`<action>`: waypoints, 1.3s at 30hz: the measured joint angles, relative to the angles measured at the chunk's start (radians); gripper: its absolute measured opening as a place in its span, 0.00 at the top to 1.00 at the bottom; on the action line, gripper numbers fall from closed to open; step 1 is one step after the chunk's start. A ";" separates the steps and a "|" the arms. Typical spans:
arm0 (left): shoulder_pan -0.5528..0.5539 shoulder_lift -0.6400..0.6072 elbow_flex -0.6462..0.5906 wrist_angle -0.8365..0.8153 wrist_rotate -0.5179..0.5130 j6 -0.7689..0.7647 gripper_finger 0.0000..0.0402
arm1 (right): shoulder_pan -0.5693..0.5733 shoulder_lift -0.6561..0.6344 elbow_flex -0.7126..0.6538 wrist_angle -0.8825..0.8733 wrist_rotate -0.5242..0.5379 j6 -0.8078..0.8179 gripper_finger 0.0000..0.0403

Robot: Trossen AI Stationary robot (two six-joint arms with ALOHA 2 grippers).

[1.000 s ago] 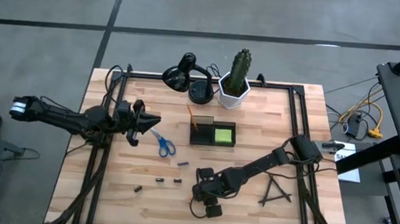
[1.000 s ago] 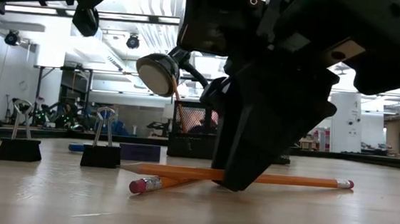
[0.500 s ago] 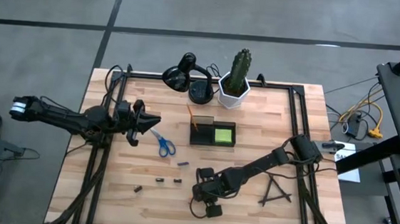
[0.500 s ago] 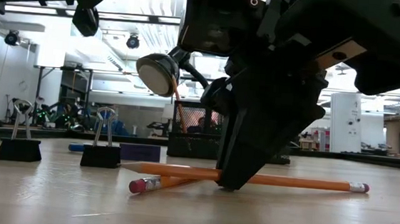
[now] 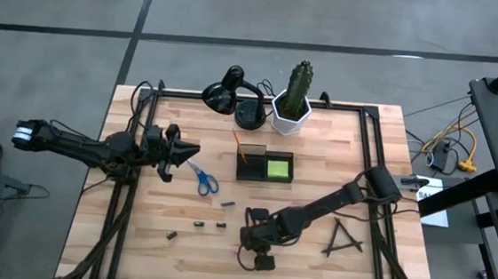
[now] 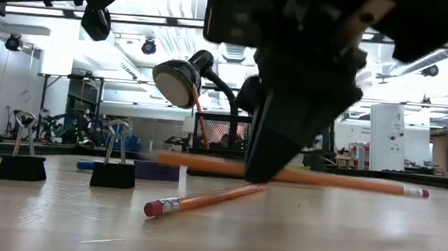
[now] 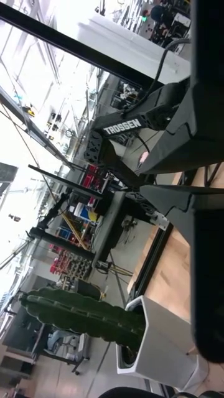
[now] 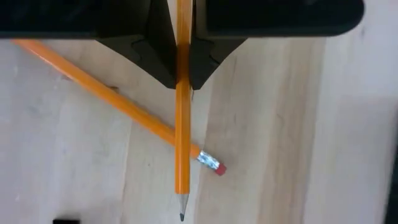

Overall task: Pick and place office supplies into organizer
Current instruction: Put the yellow pencil into the desk organizer

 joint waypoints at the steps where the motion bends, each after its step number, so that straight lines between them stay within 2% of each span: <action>1: 0.000 0.001 0.000 0.000 0.000 0.000 0.94 | 0.000 -0.006 0.000 0.002 0.000 0.003 0.96; 5: 0.000 0.000 0.000 0.000 0.000 0.000 0.94 | -0.004 -0.046 0.000 -0.002 0.009 0.033 0.96; 11: 0.000 -0.001 0.000 -0.001 0.001 -0.001 0.94 | -0.001 -0.109 0.000 -0.006 0.215 0.141 0.96; 18: -0.001 0.001 0.000 0.001 0.001 -0.001 0.94 | -0.005 -0.189 -0.010 -0.011 0.308 0.145 0.96; 28: -0.001 0.001 0.000 0.000 0.001 -0.002 0.94 | -0.028 -0.299 -0.037 0.070 0.315 0.104 0.96; 36: -0.001 -0.004 0.000 -0.001 0.001 -0.002 0.94 | -0.065 -0.380 -0.099 0.346 0.316 0.028 0.96; 39: -0.001 -0.003 0.000 0.004 0.001 -0.002 0.94 | -0.082 -0.400 -0.124 0.397 0.319 0.009 0.96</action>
